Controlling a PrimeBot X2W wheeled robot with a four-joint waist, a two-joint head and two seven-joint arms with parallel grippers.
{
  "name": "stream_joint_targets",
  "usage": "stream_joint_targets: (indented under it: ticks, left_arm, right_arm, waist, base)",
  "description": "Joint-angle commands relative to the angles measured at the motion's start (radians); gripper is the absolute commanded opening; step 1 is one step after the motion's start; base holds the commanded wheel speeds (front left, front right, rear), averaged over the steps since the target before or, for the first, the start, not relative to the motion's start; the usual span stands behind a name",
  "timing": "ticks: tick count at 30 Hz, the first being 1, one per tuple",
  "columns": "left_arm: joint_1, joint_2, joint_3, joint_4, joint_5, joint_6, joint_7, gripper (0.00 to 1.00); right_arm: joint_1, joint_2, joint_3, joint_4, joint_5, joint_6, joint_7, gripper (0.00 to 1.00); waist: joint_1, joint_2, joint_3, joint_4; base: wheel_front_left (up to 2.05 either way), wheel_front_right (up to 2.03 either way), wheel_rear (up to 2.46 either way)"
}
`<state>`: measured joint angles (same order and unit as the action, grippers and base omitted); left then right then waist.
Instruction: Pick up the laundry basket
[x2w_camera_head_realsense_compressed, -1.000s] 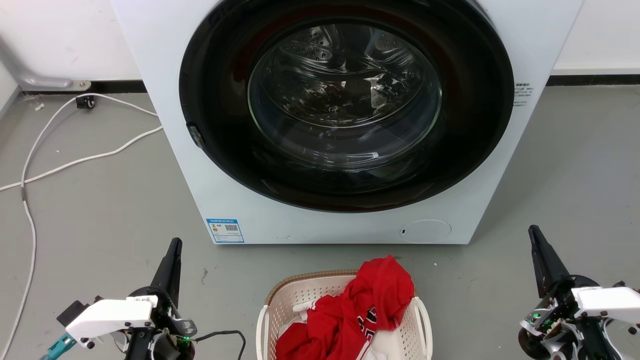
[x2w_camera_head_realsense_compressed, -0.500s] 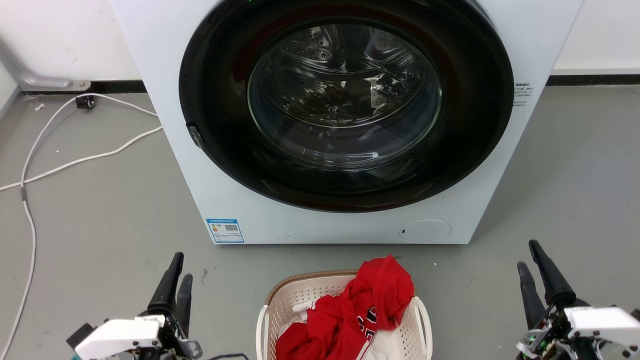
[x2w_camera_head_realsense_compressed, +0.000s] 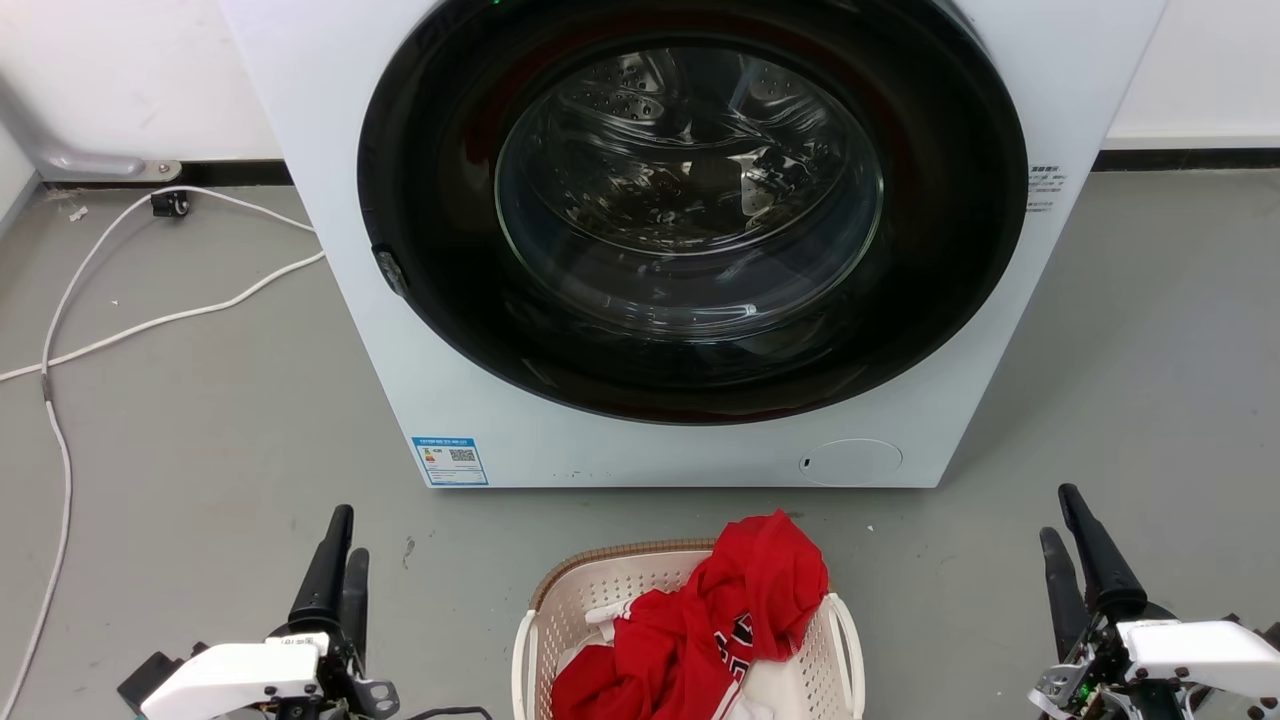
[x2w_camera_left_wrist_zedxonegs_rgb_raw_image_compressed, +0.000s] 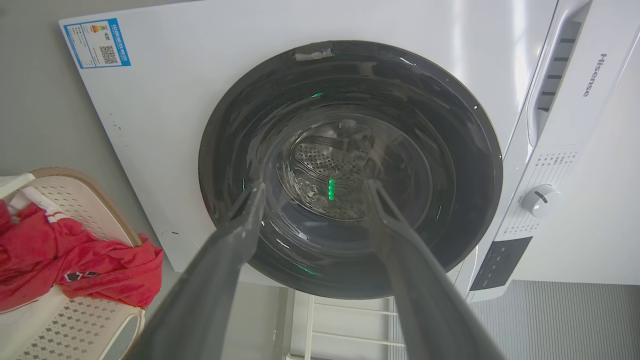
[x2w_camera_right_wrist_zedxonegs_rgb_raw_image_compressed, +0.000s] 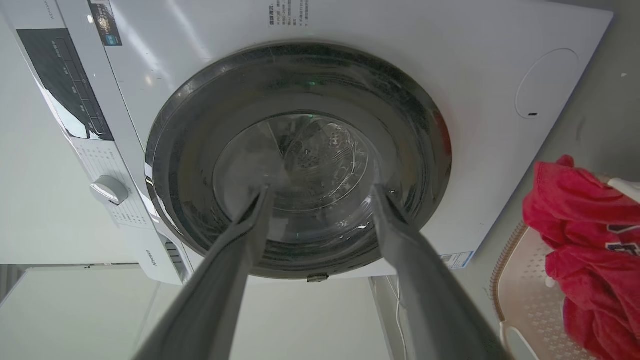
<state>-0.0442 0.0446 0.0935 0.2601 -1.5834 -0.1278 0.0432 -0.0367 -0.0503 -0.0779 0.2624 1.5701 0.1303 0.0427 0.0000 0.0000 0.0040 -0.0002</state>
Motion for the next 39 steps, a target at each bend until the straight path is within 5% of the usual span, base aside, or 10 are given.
stream_joint_targets:
  ticks: [1,13,21,39]
  left_arm:
    - [-0.003,0.004,0.005,-0.021,0.020,-0.001,-0.014,1.00]
    - [0.000,0.004,0.074,-0.047,0.176,0.028,-0.063,1.00]
    - [0.006,0.005,0.103,-0.128,0.327,0.068,-0.100,1.00]
    - [0.063,0.006,-0.033,-0.305,0.752,0.123,-0.155,1.00]
  right_arm:
    - [-0.012,-0.003,-0.002,-0.021,-0.027,0.000,-0.013,1.00]
    - [-0.019,-0.002,-0.036,-0.055,-0.259,0.000,-0.063,1.00]
    - [-0.022,-0.002,-0.038,-0.164,-0.610,0.000,-0.100,1.00]
    - [0.008,-0.002,0.016,-0.301,-1.018,0.000,-0.155,1.00]
  waist:
    - [0.0000,0.0000,0.000,0.000]
    - [0.0000,0.0000,0.002,0.002]
    - [0.0000,0.0000,0.005,0.003]
    - [0.0000,0.0000,0.010,0.001]
  base:
    - [0.00,0.00,0.00]
    - [0.00,0.00,0.00]
    - [0.00,0.00,0.00]
    - [0.00,0.00,0.00]
